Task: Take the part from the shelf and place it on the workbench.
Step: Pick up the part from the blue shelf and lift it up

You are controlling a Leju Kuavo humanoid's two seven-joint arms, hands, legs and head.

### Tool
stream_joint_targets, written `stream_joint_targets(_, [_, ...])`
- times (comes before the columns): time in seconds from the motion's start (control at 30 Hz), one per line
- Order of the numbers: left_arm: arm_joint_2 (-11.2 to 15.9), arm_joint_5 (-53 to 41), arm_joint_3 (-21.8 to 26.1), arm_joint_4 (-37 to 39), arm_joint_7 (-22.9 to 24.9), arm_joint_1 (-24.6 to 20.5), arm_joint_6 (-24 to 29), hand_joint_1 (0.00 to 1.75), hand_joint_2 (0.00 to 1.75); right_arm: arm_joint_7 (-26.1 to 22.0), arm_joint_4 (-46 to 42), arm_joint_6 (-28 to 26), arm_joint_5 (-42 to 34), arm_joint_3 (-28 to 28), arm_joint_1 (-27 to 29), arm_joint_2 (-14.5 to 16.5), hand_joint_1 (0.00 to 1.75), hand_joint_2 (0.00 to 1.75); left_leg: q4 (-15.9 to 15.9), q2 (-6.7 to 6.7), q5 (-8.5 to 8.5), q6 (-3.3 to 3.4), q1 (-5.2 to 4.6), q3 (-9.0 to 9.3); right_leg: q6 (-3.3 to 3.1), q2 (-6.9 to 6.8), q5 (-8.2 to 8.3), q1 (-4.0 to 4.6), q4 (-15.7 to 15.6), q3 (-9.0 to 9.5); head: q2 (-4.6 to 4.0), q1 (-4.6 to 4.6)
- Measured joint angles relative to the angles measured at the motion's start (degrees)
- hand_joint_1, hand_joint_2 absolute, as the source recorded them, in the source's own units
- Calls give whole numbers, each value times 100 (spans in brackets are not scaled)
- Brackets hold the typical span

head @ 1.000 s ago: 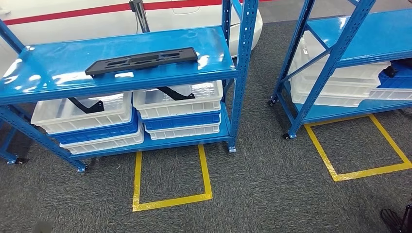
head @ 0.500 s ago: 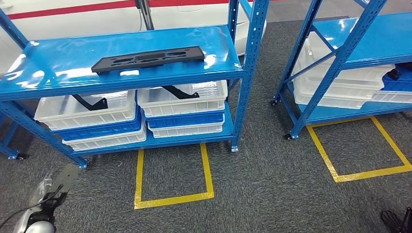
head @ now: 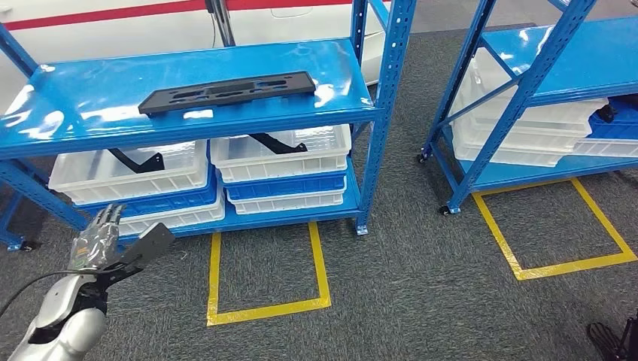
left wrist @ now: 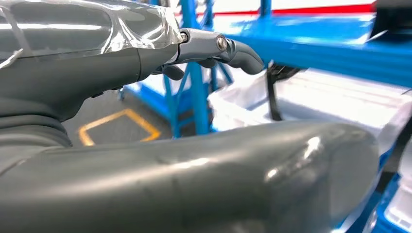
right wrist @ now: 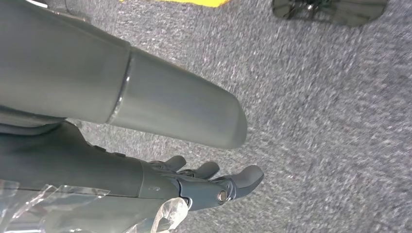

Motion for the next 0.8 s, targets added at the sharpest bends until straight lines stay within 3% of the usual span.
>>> stream_joint_targets(0.07, [-24, -280, -143, -222, 78, -66, -153, 0, 0, 13, 1, 7, 19, -7, -10, 1, 0, 0, -38, 3, 16, 50, 22, 25, 67, -8, -122, -9, 153, -56, 0, 8])
stream_joint_targets(0.1, [-39, -438, -227, -344, 121, -118, -233, 0, 0, 20, 3, 12, 28, -15, -15, 1, 0, 0, -56, 6, 25, 77, 37, 37, 98, -12, -273, -12, 403, -167, 0, 14])
stream_joint_targets(0.17, [-66, -768, -398, -571, 194, -219, -381, 0, 0, 39, 11, 20, 52, -31, -15, 5, 0, 0, -54, 8, 21, 109, 33, 40, 143, -19, -653, -26, 1202, -549, 0, 24])
stream_joint_targets(0.2, [-79, -941, -484, -680, 233, -248, -455, 0, 0, 45, 15, 22, 63, -37, -15, 9, 0, 0, -52, 8, 17, 113, 31, 42, 164, -22, -767, -31, 1561, -739, 0, 25])
stream_joint_targets(0.23, [-90, -1098, -556, -774, 260, -261, -514, 0, 0, 52, 19, 24, 74, -39, -15, 13, 0, 0, -50, 7, 13, 115, 31, 45, 182, -25, -777, -41, 1744, -848, 0, 25])
stream_joint_targets(0.27, [-102, -1253, -613, -858, 283, -266, -570, 0, 0, 56, 20, 25, 80, -42, -15, 16, 0, 0, -46, 6, 6, 111, 35, 52, 199, -29, -670, -55, 1685, -843, 0, 26])
stream_joint_targets(0.33, [-134, -1573, -718, -1034, 318, -294, -666, 0, 0, 68, 20, 28, 93, -58, -15, 15, 0, 0, -16, -4, -29, 70, 48, 68, 239, -37, -249, -101, 949, -523, 0, 26])
stream_joint_targets(0.4, [-161, -1896, -853, -1239, 355, -379, -762, 0, 0, 85, 36, 44, 118, -79, -20, 33, 0, 0, 47, -23, -73, 4, 33, 45, 241, -16, -4, -137, 316, -244, 0, 28])
stream_joint_targets(0.5, [-179, -2182, -1005, -1452, 386, -461, -856, 0, 0, 109, 52, 69, 144, -95, -32, 48, 0, 0, 104, -46, -101, -42, -3, 2, 126, 7, 9, -139, 207, -224, 0, 11])
stream_joint_targets(0.57, [-185, -2301, -1066, -1542, 392, -460, -905, 0, 0, 113, 52, 76, 150, -107, -36, 62, 0, 0, 202, -34, -176, -67, 25, -27, 61, 9, 11, -131, 209, -221, 0, -4])
stream_joint_targets(0.63, [-188, -2461, -1191, -1718, 396, -517, -961, 0, 0, 117, 57, 79, 167, -137, -38, 70, 0, 0, 732, -22, -453, -101, 39, -269, 17, -5, 7, -125, 205, -214, 0, -17])
stream_joint_targets(0.7, [-197, -2639, -1395, -1927, 397, -584, -1029, 0, 0, 130, 69, 81, 188, -171, -37, 71, 0, 0, 1582, -20, -791, -107, 35, -685, -16, -25, -10, -105, 204, -205, 0, -22])
stream_joint_targets(0.73, [-201, -2713, -1497, -2006, 399, -594, -1062, 0, 0, 136, 76, 83, 195, -187, -38, 71, 0, 0, 1882, -20, -866, -97, 34, -841, -33, -28, -21, -92, 204, -192, 0, -24])
stream_joint_targets(0.77, [-205, -2763, -1584, -2073, 402, -589, -1095, 0, 0, 140, 83, 87, 197, -204, -41, 73, 0, 0, 1962, -21, -828, -73, 29, -895, -47, -23, -32, -78, 204, -172, 0, -24])
stream_joint_targets(0.8, [-207, -2775, -1655, -2140, 405, -588, -1121, 0, 0, 144, 89, 95, 202, -224, -45, 76, 0, 0, 1802, -21, -684, -35, 16, -838, -60, -14, -44, -62, 203, -146, 0, -25])
